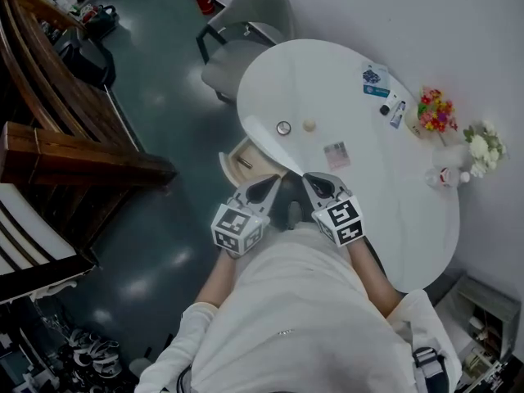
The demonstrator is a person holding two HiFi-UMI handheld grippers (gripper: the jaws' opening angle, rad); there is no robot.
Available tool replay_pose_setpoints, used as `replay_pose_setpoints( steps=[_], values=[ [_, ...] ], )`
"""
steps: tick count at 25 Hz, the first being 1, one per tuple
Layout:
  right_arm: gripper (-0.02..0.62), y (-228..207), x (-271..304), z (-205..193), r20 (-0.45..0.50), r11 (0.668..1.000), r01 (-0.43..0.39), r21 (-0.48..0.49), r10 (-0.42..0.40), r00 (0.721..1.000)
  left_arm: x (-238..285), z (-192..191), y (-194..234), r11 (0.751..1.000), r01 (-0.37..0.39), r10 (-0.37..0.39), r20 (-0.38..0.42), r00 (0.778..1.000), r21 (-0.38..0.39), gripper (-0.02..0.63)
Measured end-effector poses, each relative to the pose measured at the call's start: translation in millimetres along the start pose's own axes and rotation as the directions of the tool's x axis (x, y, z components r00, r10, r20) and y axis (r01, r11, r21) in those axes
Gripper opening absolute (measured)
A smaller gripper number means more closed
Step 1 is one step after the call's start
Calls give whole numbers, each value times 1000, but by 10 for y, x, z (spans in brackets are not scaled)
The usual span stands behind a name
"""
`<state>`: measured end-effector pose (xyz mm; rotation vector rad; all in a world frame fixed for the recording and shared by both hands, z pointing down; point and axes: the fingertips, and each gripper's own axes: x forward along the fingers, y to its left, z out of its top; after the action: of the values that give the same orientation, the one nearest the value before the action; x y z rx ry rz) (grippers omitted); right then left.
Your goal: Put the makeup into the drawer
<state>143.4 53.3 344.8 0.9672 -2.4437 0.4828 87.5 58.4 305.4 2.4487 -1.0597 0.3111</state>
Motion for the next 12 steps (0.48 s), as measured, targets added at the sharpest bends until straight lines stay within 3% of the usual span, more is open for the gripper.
replay_pose_setpoints(
  steps=[12],
  values=[
    [12,-124,13,-129,-38,1000,1,-18,-2,999,95,-62,-68,1000,-4,4,-10,1000,-8,8]
  ],
)
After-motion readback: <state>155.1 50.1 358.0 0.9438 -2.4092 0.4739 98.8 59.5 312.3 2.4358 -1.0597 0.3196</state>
